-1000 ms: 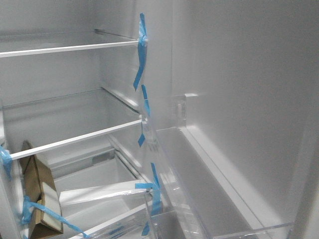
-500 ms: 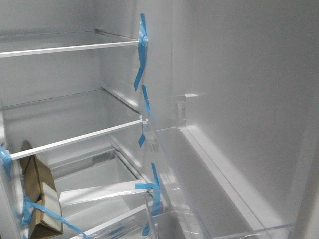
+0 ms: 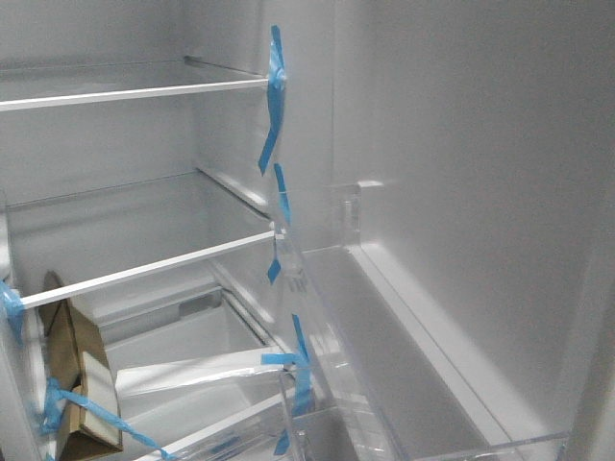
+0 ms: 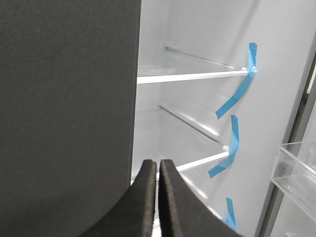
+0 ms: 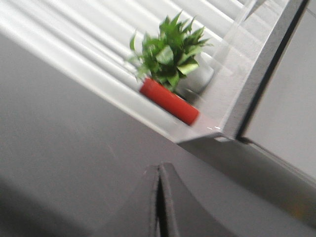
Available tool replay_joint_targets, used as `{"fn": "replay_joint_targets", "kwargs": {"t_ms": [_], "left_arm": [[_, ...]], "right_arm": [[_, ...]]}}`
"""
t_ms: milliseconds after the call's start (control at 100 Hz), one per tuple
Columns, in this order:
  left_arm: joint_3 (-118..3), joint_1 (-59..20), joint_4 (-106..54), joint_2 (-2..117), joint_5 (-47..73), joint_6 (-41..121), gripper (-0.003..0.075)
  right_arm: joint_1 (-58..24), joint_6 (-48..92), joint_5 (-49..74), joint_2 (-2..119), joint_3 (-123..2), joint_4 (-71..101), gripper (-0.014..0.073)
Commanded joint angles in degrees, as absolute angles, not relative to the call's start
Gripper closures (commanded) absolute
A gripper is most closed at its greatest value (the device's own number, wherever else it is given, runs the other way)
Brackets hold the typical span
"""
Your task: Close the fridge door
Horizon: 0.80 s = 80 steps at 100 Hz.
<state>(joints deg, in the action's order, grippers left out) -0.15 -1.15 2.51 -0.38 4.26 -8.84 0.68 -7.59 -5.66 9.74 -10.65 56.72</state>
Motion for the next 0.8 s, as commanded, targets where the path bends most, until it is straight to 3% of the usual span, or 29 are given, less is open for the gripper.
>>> {"fn": "replay_joint_targets", "kwargs": {"t_ms": [0,270,790], "left_arm": [[2.15,-1.35,2.15,-1.67,-0.49,-8.95,0.0740],[2.15,-1.35,2.15,-1.67,-0.49,-8.95,0.0740],[2.15,-1.35,2.15,-1.67,-0.49,-8.95,0.0740]], "right_arm": [[1.08,-7.47,-9.67,15.47,-15.82,63.64,0.0665],[1.08,-7.47,-2.92,25.94,-23.71,77.13,0.0665],[1.08,-9.98,11.35,29.67,-26.70,78.24,0.0665]]}}
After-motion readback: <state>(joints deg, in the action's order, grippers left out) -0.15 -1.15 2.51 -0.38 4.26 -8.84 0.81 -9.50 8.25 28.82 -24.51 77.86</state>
